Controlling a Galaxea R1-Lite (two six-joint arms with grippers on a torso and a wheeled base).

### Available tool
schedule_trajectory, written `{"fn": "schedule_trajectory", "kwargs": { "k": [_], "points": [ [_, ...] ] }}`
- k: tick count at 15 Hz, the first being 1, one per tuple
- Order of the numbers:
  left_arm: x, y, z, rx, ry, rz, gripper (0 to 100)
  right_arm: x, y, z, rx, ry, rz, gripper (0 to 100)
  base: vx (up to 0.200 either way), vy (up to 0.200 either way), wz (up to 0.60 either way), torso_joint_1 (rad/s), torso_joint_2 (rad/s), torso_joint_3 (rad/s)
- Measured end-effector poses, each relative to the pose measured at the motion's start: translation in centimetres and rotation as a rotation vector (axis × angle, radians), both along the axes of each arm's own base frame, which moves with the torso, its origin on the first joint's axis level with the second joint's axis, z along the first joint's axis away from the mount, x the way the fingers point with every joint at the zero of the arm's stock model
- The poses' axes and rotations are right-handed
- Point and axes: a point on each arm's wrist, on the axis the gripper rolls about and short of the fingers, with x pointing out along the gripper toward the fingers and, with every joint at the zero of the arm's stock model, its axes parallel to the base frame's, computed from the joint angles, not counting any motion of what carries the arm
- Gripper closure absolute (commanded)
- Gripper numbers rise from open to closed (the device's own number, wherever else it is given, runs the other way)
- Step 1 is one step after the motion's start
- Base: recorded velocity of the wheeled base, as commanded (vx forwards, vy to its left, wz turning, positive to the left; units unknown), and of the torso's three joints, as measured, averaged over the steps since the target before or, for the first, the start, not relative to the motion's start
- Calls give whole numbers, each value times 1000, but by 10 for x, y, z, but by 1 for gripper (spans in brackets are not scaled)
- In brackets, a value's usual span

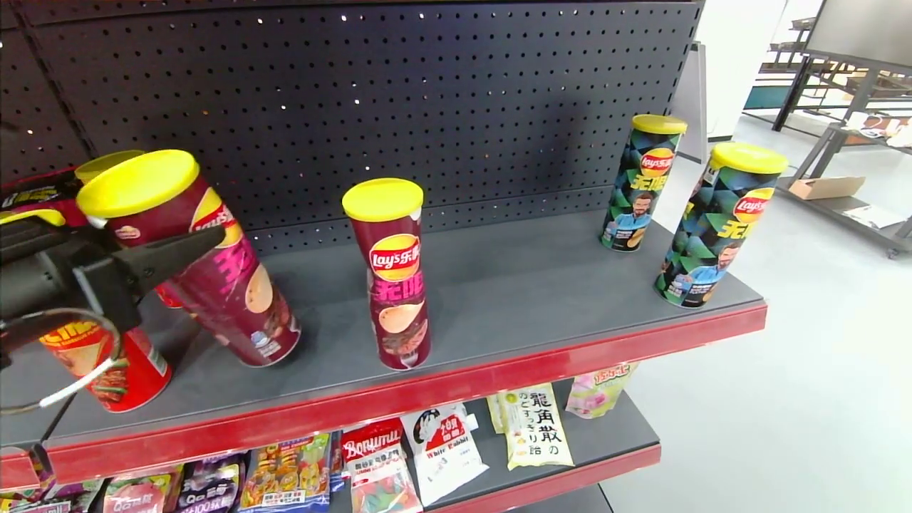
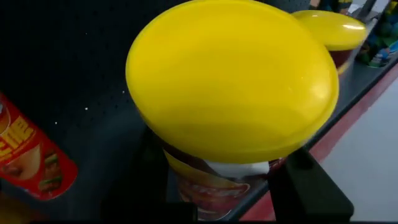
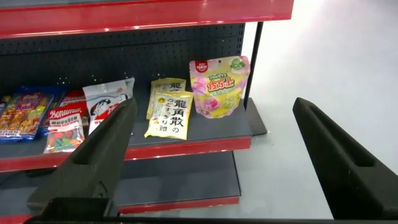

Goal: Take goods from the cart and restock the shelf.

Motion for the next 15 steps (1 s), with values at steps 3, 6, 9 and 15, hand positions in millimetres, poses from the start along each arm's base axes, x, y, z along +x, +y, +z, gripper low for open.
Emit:
{"fn": "schedule_trajectory", "kwargs": {
  "k": [3, 6, 9, 15],
  "points": [
    [50, -13, 11, -5, -9, -19, 100, 0, 0, 0, 0, 0, 0, 0, 0, 0, 0, 0, 0, 0],
    [96, -28, 19, -9, -8, -40, 100, 0, 0, 0, 0, 0, 0, 0, 0, 0, 0, 0, 0, 0],
    [131, -45, 14, -4, 11, -43, 100, 0, 0, 0, 0, 0, 0, 0, 0, 0, 0, 0, 0, 0],
    [172, -63, -1, -3, 41, -22, 100, 0, 0, 0, 0, 1, 0, 0, 0, 0, 0, 0, 0, 0]
  ]
}}
